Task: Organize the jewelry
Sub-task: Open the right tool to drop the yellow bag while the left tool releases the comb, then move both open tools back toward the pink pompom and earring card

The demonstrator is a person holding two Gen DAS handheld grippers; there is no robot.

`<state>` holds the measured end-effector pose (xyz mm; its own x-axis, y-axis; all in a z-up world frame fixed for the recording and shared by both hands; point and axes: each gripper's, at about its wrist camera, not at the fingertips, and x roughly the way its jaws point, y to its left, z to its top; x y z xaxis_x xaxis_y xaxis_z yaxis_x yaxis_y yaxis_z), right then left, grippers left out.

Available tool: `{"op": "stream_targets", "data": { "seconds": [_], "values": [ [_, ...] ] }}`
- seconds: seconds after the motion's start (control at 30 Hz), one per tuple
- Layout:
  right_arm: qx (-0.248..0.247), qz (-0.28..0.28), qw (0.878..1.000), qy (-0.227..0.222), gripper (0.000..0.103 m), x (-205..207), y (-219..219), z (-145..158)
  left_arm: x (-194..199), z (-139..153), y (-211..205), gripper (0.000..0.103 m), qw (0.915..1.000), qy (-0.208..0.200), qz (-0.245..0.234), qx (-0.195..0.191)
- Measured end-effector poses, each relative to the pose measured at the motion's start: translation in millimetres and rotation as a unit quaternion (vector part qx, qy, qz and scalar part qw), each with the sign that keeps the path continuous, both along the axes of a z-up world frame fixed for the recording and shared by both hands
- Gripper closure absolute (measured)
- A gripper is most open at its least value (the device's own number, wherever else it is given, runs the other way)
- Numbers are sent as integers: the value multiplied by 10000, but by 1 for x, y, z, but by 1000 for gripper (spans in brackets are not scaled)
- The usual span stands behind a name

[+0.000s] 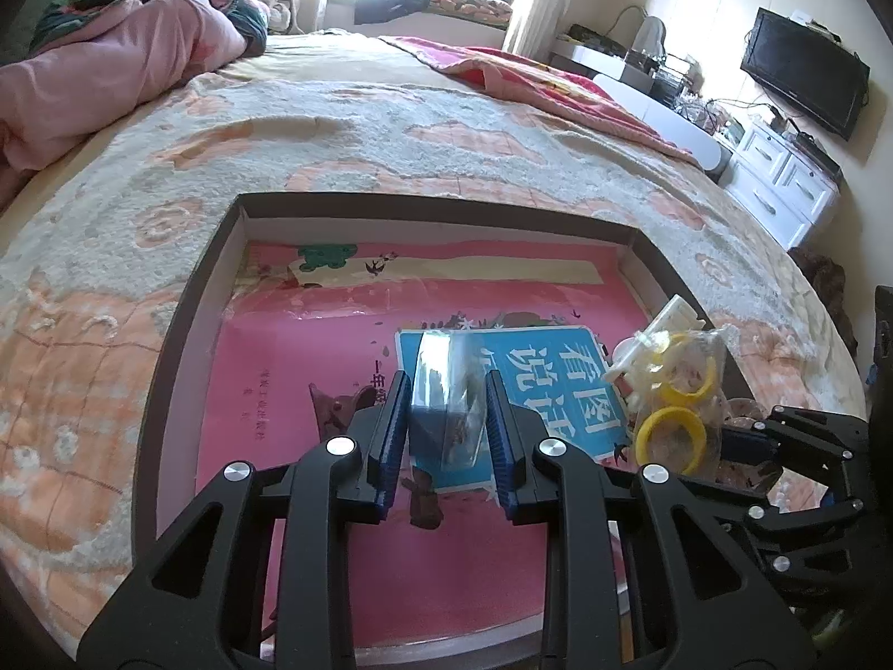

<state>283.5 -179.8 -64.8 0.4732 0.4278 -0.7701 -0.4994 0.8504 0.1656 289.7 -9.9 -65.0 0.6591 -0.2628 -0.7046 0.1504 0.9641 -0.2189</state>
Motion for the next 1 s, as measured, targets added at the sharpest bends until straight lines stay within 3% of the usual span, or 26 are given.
{"op": "stream_targets", "data": {
  "seconds": [0.17, 0.47, 0.77, 0.83, 1.0],
  "values": [
    [58, -153, 9998, -129, 49, -2, -10, 8, -3, 5, 1, 82, 10000, -55, 13, -24],
    [28, -388, 9981, -469, 33, -12, -23, 21, -19, 21, -3, 65, 9996, -291, 8, 36],
    [-47, -567, 9942, -916, 15, -29, -30, 30, -45, 33, 0, 30, 9984, -537, 123, -112],
    [-40, -621, 9932, -985, 14, -32, -32, 32, -50, 35, 2, 16, 9981, -576, 176, -149],
    [19, -787, 9906, -1122, 11, -38, -38, 36, -61, 38, 9, 12, 9974, -617, 328, -173]
  ]
}}
